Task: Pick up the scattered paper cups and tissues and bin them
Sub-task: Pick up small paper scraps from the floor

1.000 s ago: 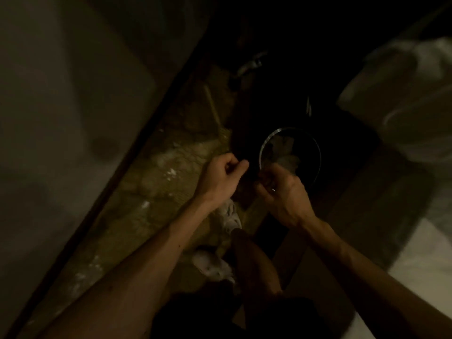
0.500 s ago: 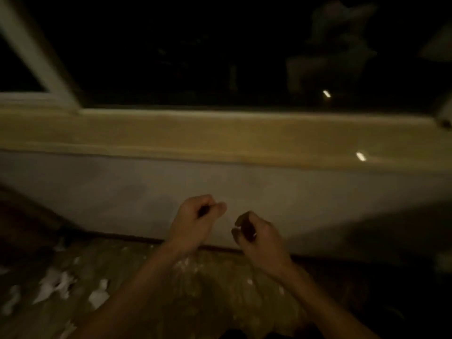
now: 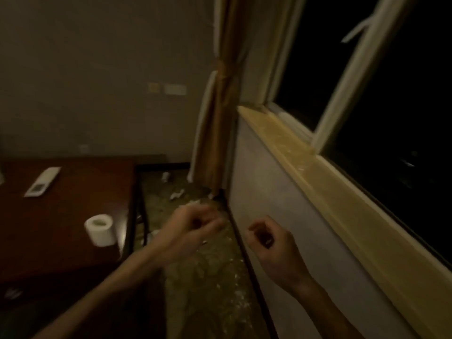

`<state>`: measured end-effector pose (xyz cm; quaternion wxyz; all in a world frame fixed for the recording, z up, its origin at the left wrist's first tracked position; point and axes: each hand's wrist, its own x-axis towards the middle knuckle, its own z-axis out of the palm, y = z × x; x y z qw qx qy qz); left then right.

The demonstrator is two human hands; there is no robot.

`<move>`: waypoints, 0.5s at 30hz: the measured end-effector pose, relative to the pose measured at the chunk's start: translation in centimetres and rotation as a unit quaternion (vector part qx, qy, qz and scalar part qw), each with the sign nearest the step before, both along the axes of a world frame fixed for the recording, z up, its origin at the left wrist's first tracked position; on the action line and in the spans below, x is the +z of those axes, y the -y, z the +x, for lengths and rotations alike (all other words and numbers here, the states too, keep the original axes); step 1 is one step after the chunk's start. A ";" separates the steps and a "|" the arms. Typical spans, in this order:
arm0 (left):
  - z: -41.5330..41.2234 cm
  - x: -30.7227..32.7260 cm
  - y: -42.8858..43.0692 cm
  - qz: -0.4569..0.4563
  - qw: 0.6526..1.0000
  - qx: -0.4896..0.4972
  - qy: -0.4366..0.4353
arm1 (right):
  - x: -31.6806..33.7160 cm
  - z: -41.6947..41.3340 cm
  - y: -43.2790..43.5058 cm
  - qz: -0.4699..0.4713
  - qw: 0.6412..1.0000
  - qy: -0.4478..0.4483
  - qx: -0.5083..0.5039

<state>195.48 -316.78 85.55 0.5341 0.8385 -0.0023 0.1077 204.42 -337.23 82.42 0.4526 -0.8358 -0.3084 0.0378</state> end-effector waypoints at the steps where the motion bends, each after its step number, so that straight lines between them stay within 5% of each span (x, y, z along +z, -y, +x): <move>1: -1.2 -0.3 -1.4 0.053 0.997 -0.025 -0.047 | -0.5 0.2 -0.3 -0.010 1.000 -0.008 0.024; 6: -4.9 -1.1 -9.6 0.154 0.973 0.004 -0.170 | -3.5 2.6 -4.4 -0.045 0.990 -0.075 0.107; 15: 4.0 -16.6 -13.2 -0.125 0.955 0.168 -0.209 | -12.8 11.8 -17.8 -0.140 0.950 -0.203 0.194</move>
